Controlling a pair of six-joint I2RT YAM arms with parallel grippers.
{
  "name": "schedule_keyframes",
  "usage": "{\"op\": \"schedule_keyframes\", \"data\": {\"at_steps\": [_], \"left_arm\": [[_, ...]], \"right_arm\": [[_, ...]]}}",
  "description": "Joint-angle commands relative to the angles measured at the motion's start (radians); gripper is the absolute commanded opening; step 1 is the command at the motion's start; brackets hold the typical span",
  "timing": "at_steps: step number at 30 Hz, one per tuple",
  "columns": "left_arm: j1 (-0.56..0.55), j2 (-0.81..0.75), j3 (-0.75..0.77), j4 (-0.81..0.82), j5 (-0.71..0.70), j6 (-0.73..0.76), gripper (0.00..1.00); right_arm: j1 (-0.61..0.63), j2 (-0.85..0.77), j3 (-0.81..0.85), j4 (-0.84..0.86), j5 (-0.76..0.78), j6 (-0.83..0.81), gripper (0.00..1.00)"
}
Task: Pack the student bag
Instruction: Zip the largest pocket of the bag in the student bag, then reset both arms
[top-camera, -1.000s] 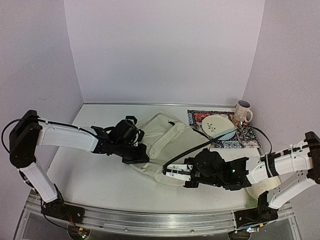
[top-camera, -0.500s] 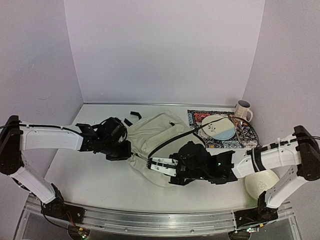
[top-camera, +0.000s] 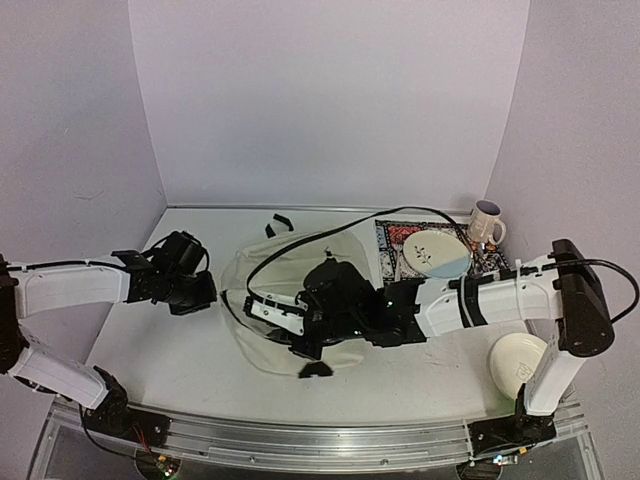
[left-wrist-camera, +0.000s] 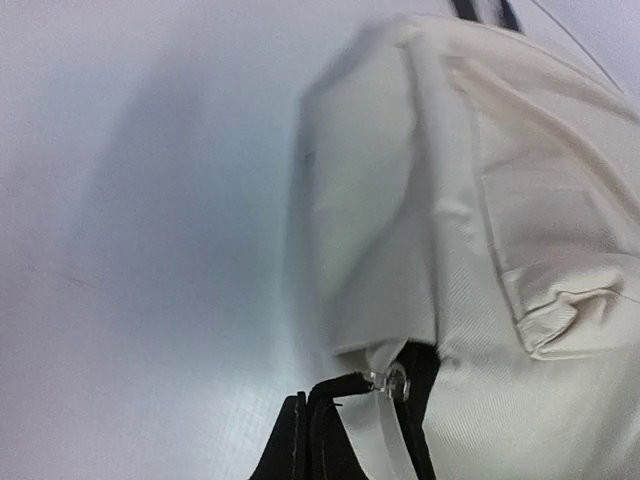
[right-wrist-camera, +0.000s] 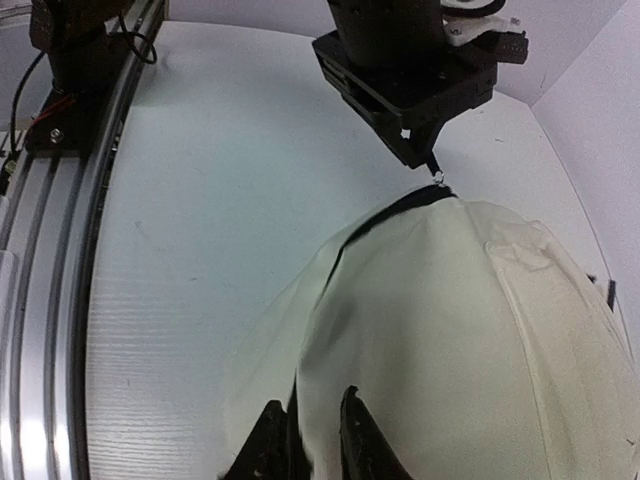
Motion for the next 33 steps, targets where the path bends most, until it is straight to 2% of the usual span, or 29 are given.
{"op": "schedule_keyframes", "data": {"at_steps": [1,6,9,14,17,23,29,33], "left_arm": [[0.088,-0.024,0.0,-0.114,-0.279,0.009,0.09],[0.099,-0.064,0.038,-0.114,-0.286,0.023,0.29],[0.106,-0.082,0.058,-0.114,-0.284,0.033,0.44],[0.111,-0.128,0.081,-0.115,-0.256,0.052,0.8],[0.116,-0.167,0.085,-0.116,-0.254,0.063,0.96],[0.192,-0.245,0.071,-0.114,-0.217,0.081,1.0],[0.219,-0.444,0.037,-0.112,-0.239,0.087,1.0],[0.218,-0.637,-0.008,-0.112,-0.296,0.099,0.99]], "right_arm": [[0.018,0.001,0.109,-0.121,-0.021,0.06,0.29],[-0.031,-0.039,0.121,-0.134,0.048,0.101,0.56],[-0.113,-0.079,0.106,-0.135,0.078,0.164,0.63],[-0.269,-0.173,0.036,-0.137,0.123,0.259,0.75],[-0.353,-0.236,-0.014,-0.137,0.174,0.297,0.83],[-0.569,-0.371,-0.103,-0.153,0.237,0.444,0.98],[-0.762,-0.576,-0.23,-0.173,0.292,0.568,0.98],[-0.781,-0.73,-0.309,-0.183,0.372,0.553,0.98]]}}
